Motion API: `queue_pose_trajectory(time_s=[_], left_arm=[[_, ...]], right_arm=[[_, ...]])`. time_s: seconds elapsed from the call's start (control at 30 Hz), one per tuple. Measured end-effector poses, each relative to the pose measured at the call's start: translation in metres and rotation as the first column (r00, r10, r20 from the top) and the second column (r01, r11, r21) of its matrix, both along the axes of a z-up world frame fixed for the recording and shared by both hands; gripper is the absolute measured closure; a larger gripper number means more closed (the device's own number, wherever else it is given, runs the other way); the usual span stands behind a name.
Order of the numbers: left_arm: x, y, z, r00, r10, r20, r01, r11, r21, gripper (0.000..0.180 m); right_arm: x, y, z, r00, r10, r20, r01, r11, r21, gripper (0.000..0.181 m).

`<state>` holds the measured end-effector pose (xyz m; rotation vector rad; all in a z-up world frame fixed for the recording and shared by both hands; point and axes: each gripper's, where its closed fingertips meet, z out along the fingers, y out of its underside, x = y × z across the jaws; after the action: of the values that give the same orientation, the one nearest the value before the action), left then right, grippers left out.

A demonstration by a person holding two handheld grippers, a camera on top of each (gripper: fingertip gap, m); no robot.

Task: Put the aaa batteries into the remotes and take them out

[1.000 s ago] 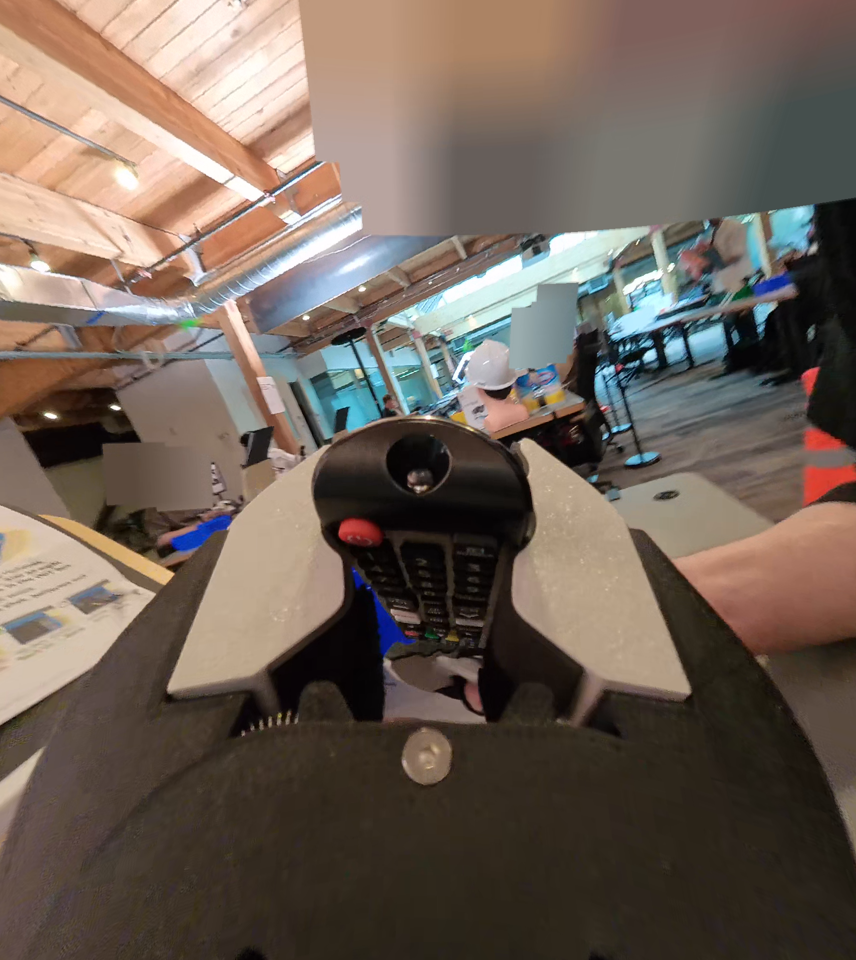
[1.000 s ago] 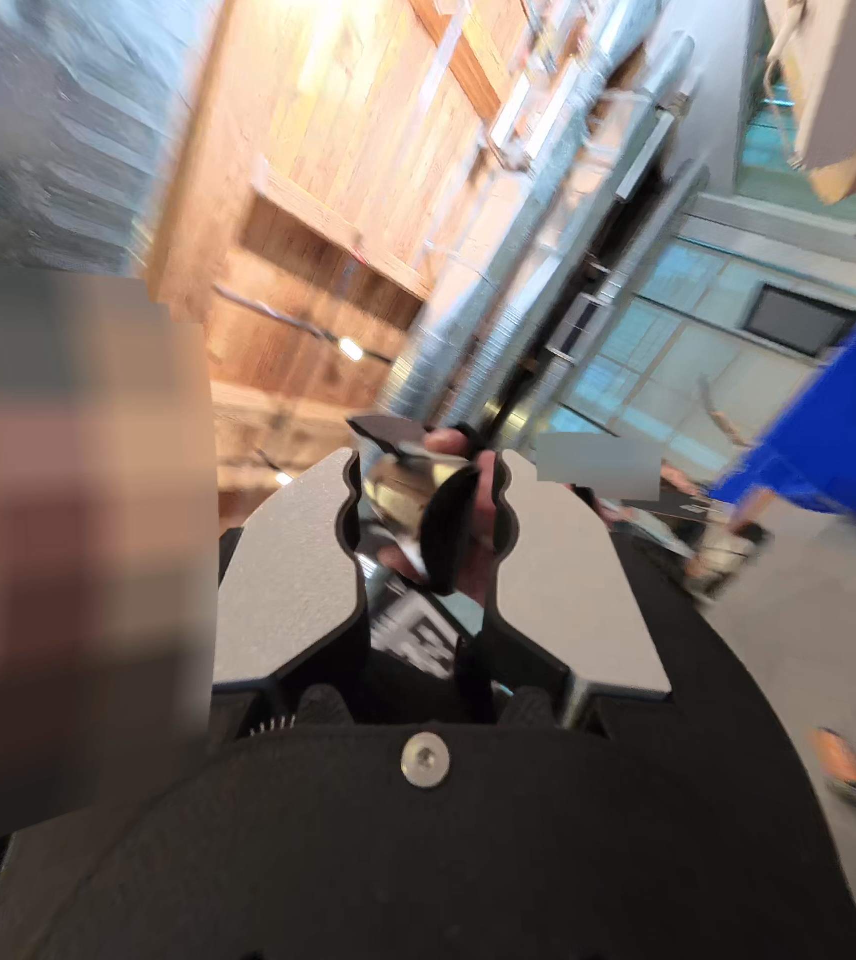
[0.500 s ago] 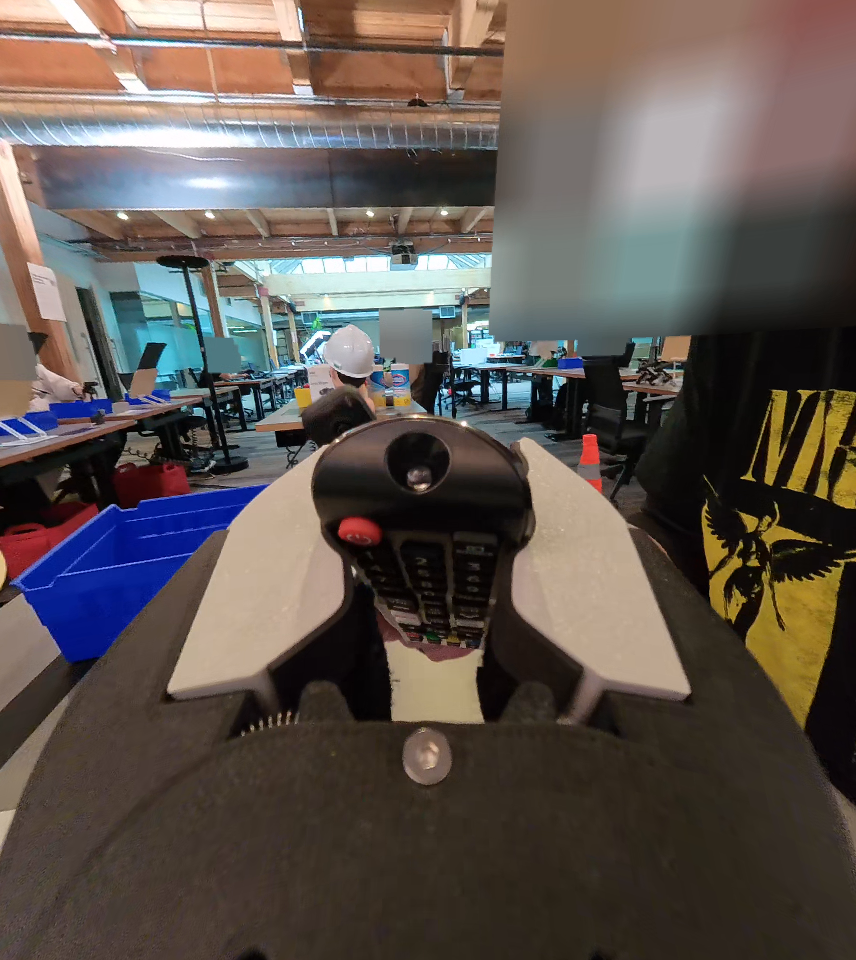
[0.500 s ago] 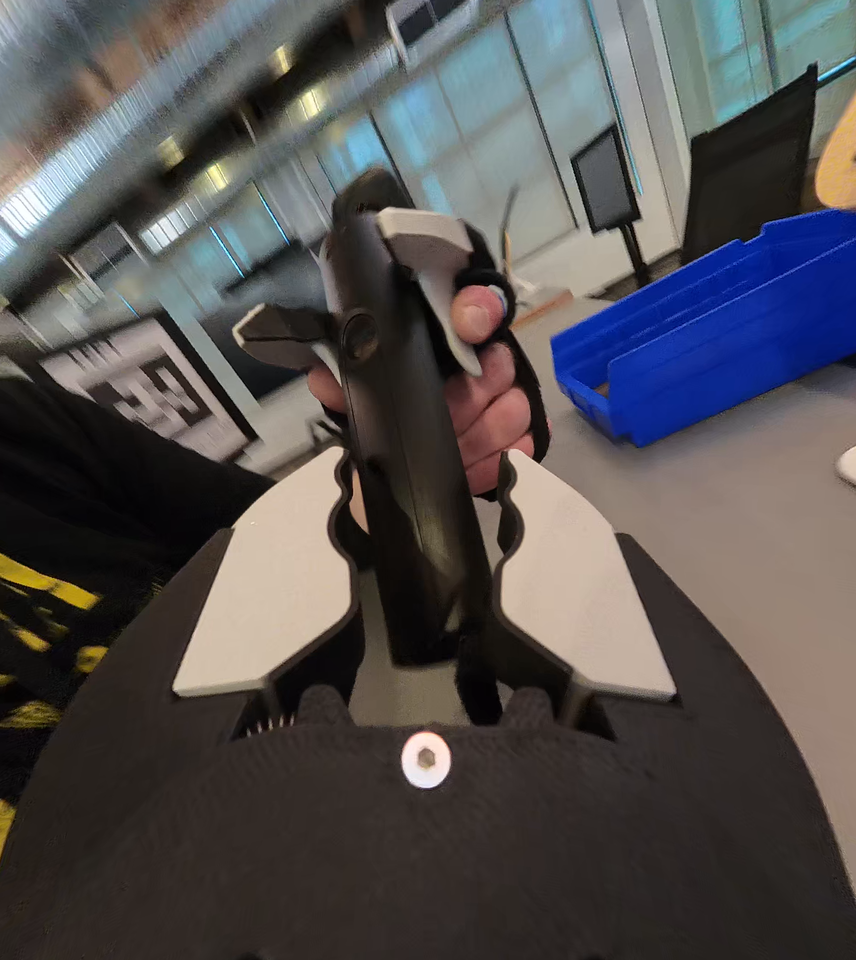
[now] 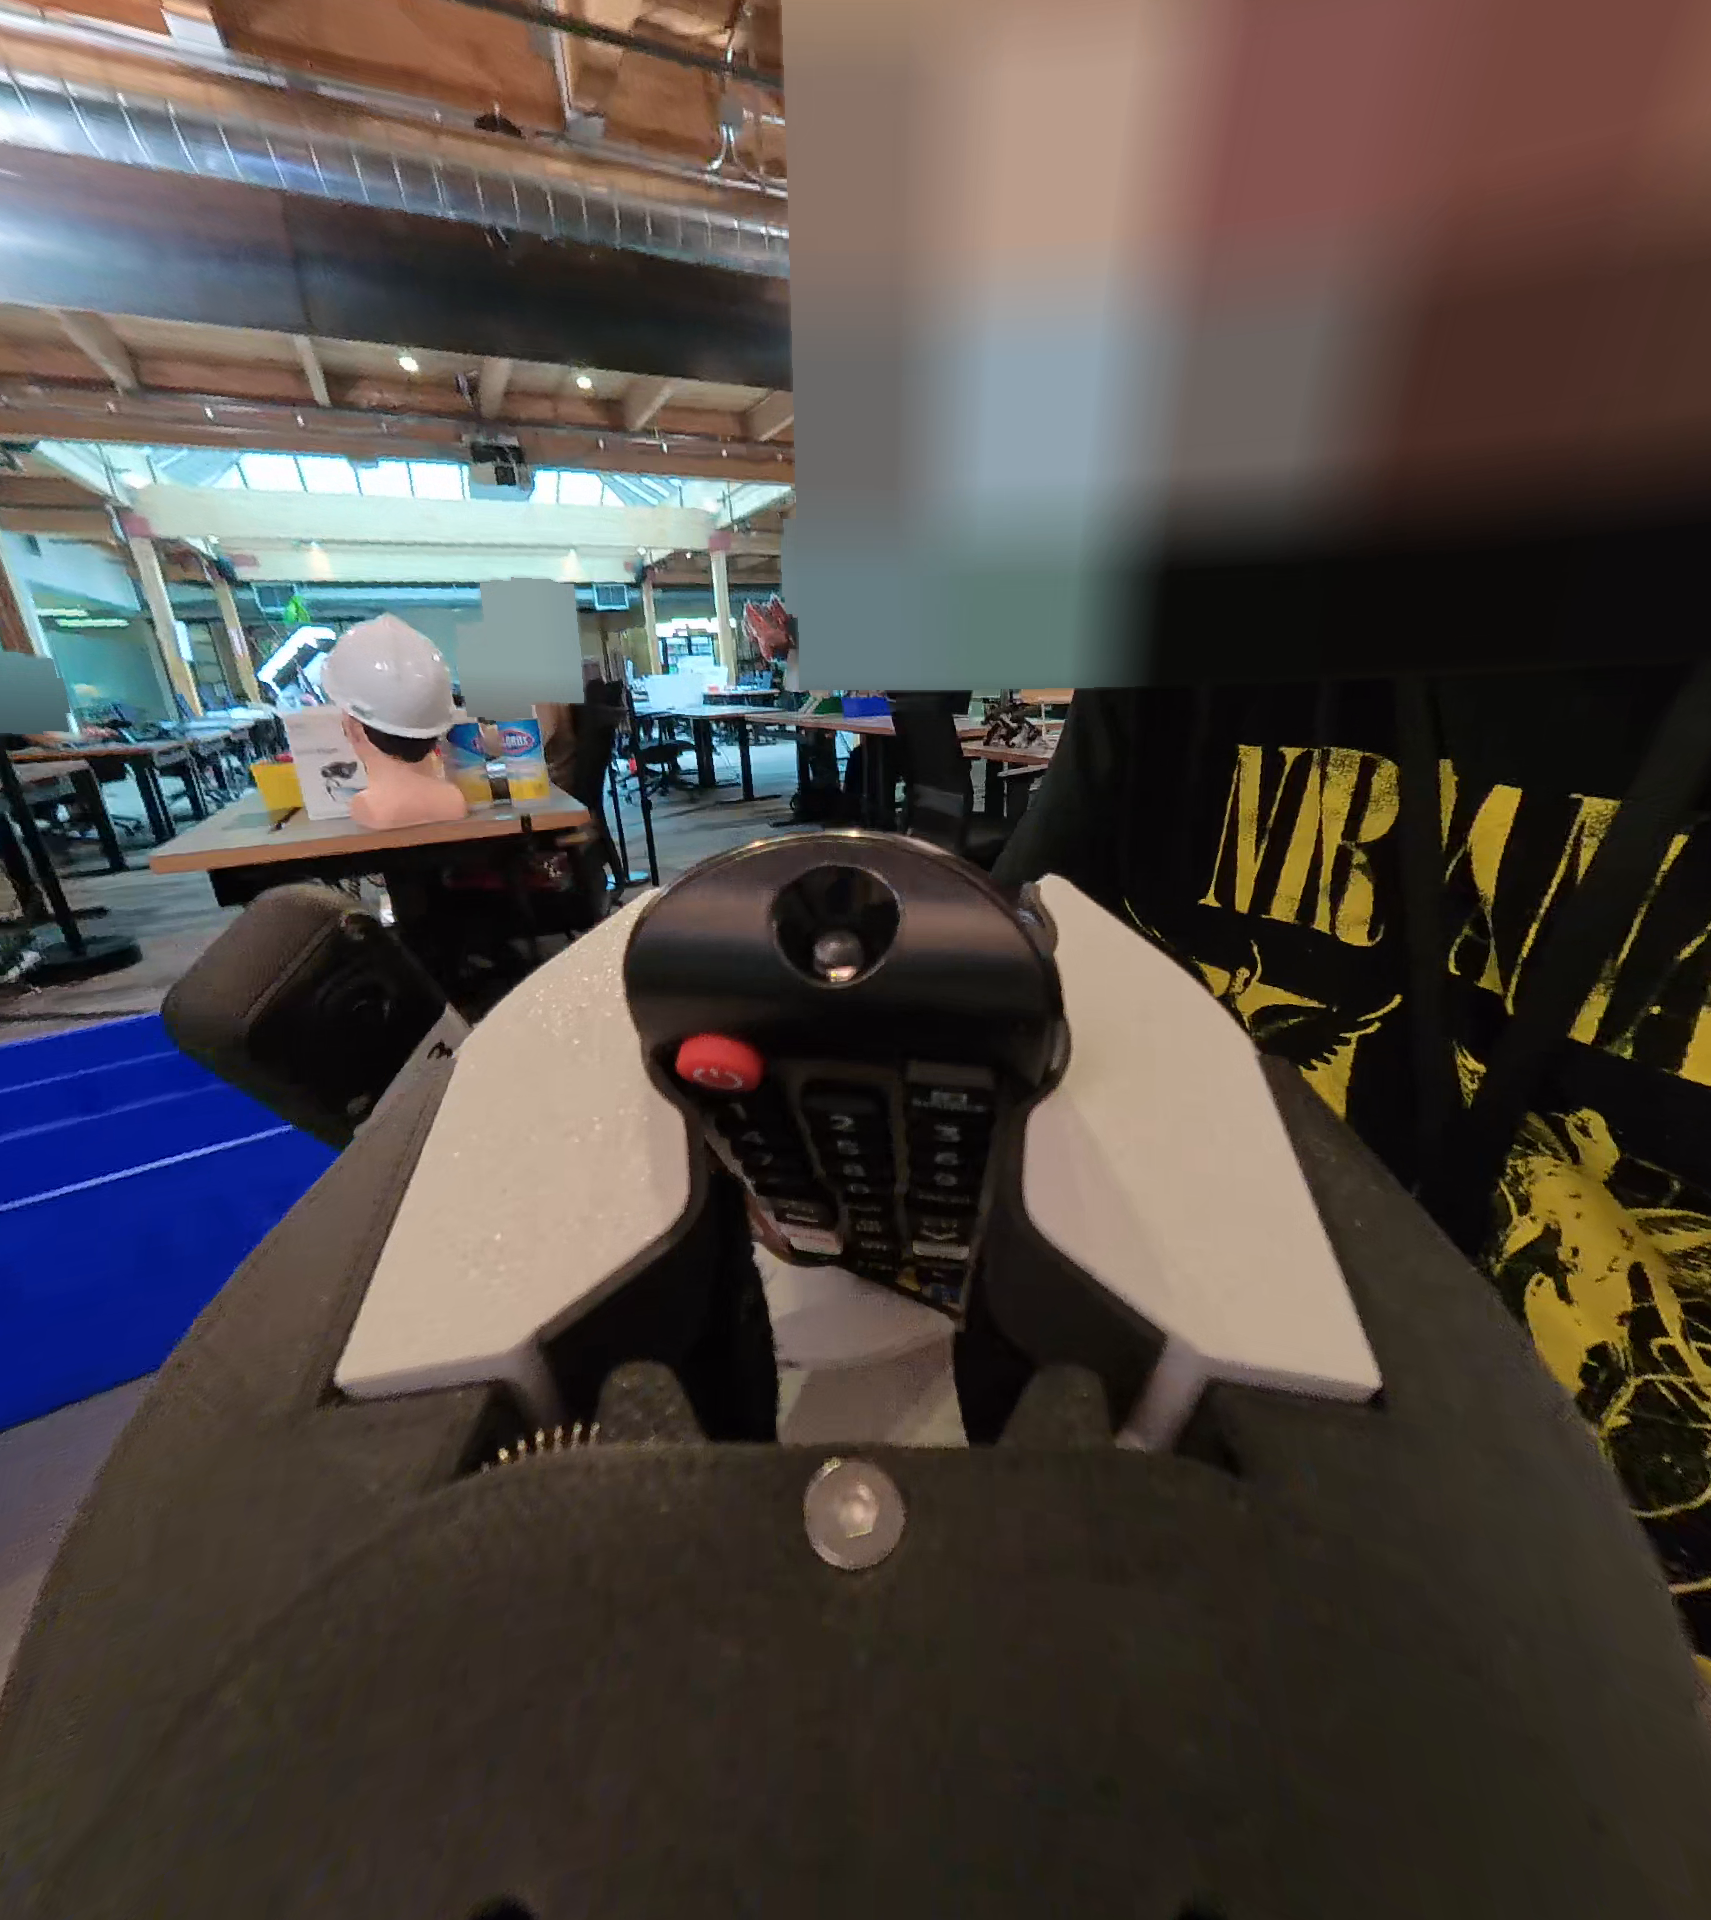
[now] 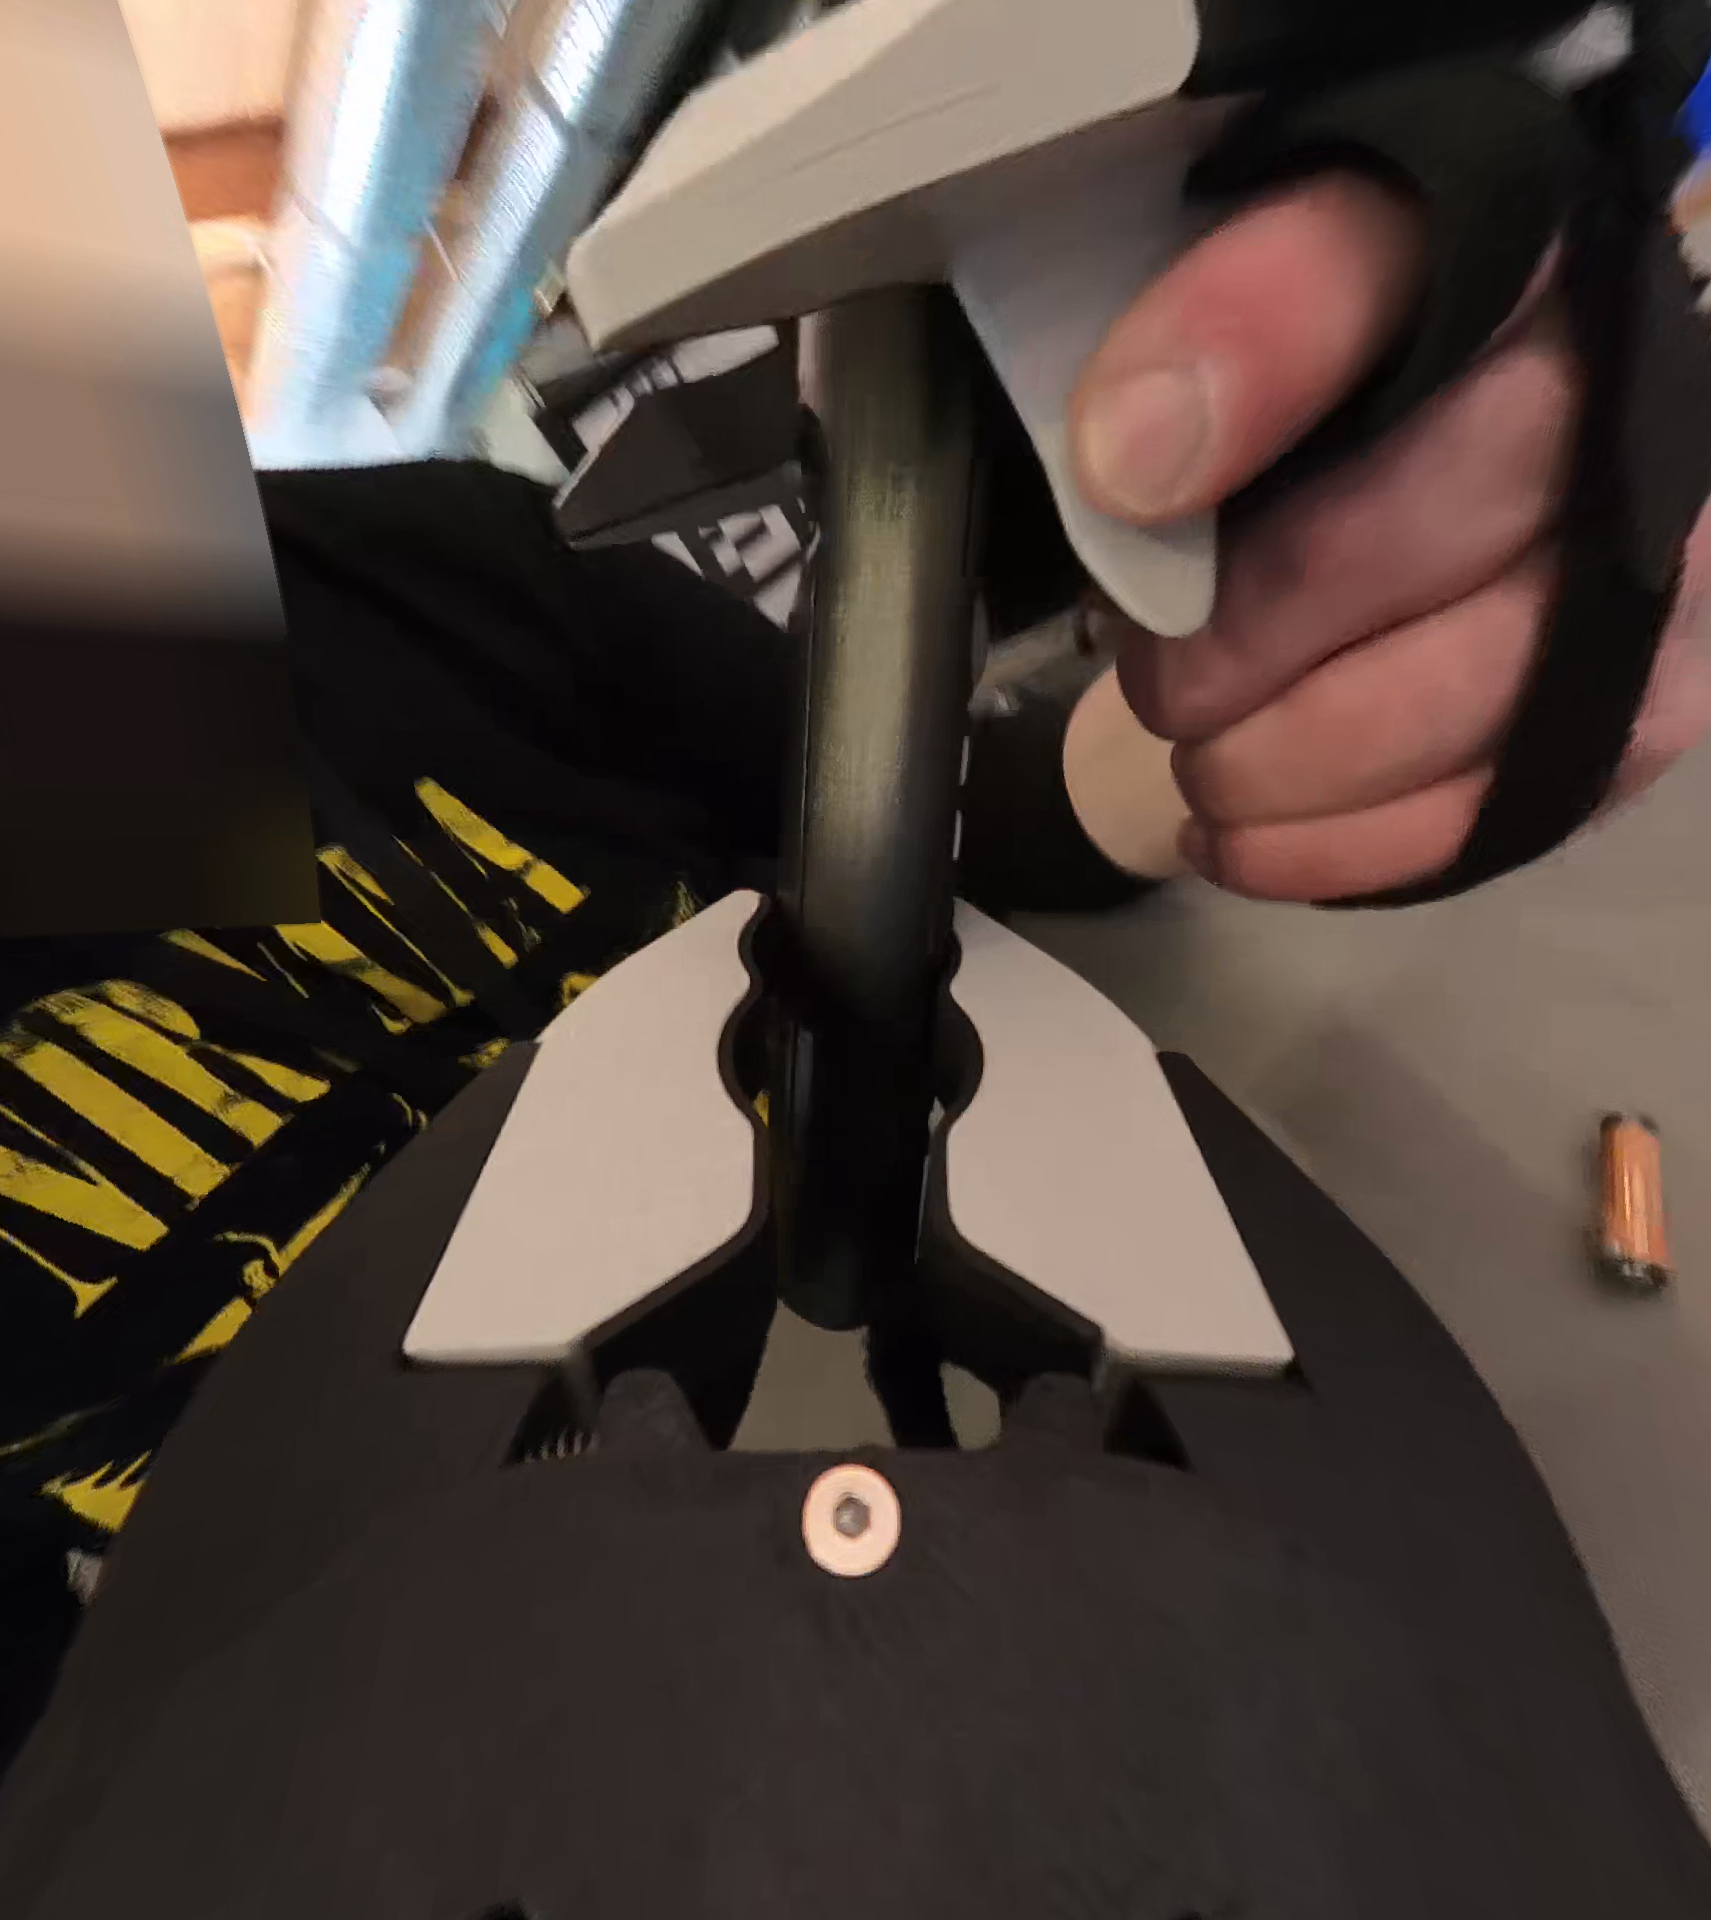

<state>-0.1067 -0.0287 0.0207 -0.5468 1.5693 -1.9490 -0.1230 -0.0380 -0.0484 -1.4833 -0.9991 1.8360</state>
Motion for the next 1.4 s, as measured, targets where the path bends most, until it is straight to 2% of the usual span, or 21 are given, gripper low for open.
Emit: queue_pose_trajectory(time_s=[0.17,0.27,0.43,0.6,1.0,1.13,1.27,1.4], left_arm=[[-0.004,-0.002,0.002,0.999,0.004,0.052,-0.005,1.000,0.020,0.117],[0.000,0.004,-0.009,0.999,0.047,0.000,-0.047,0.996,0.078,0.112],[0.000,0.011,-0.011,0.997,0.078,0.020,-0.079,0.994,0.079,0.111],[-0.003,0.001,-0.016,0.999,0.035,0.026,-0.038,0.991,0.125,0.124],[-0.006,-0.008,-0.017,0.998,-0.019,0.066,0.014,0.997,0.074,0.126],[-0.006,-0.004,-0.009,0.996,0.011,0.084,-0.016,0.998,0.059,0.127],[-0.007,0.004,-0.002,0.994,0.037,0.104,-0.038,0.999,0.006,0.127],[-0.005,0.002,-0.005,0.996,0.033,0.085,-0.035,0.999,0.017,0.127]], right_arm=[[0.004,-0.003,0.009,0.991,0.051,-0.125,-0.058,0.997,-0.047,0.155],[0.008,-0.004,0.006,0.990,0.053,-0.129,-0.062,0.996,-0.065,0.156],[0.017,-0.006,0.008,0.991,0.063,-0.114,-0.072,0.995,-0.073,0.156],[0.016,-0.015,-0.002,0.974,0.185,-0.129,-0.201,0.972,-0.123,0.156],[0.013,-0.021,-0.012,0.949,0.296,-0.114,-0.311,0.939,-0.150,0.157],[0.013,-0.015,-0.004,0.954,0.265,-0.144,-0.285,0.947,-0.146,0.156],[0.014,0.008,0.009,0.980,0.096,-0.176,-0.124,0.980,-0.154,0.148],[0.011,0.017,0.023,0.990,-0.040,-0.134,0.026,0.994,-0.106,0.147]])
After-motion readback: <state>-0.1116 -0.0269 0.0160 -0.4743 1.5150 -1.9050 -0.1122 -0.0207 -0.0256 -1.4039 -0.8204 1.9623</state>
